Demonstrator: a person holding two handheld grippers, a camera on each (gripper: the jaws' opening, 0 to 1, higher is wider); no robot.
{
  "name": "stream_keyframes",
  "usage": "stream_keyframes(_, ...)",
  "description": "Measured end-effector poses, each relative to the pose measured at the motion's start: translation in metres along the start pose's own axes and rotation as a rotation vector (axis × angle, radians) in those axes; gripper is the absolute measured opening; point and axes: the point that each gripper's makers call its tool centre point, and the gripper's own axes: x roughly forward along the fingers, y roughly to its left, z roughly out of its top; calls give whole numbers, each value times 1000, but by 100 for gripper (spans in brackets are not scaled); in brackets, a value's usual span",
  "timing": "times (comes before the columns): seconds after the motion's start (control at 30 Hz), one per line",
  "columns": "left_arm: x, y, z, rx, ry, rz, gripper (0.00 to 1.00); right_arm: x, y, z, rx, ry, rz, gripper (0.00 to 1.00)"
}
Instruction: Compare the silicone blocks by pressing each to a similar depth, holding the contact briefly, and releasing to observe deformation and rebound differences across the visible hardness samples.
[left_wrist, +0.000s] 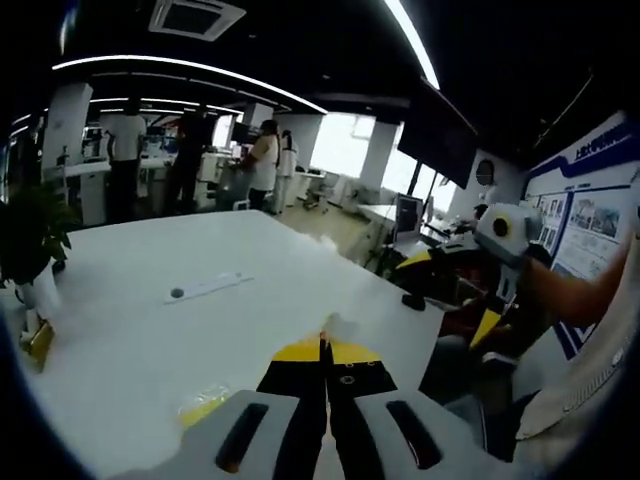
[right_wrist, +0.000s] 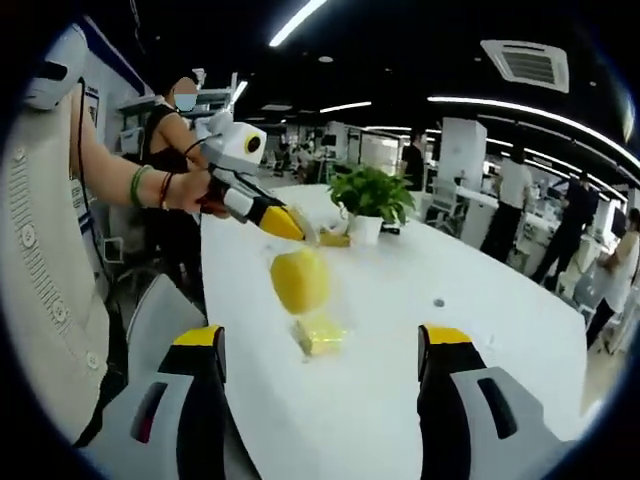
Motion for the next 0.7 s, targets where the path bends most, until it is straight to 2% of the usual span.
stream_keyframes(0.1,0,-1,3,10,8,-17,0,16,-6,12,-19,15,51,73)
stream_keyframes(0.27,1,-2,9,33,11,-34,0,40,-8,22,-34,48,124,74)
stream_keyframes(0.47,0,-1,19,38,4,-49,0,68,-3,25,-68,92,198,72)
stream_keyframes(0.7,1,-6,29,54,-7,-86,0,96,5,29,-116,111,247,69)
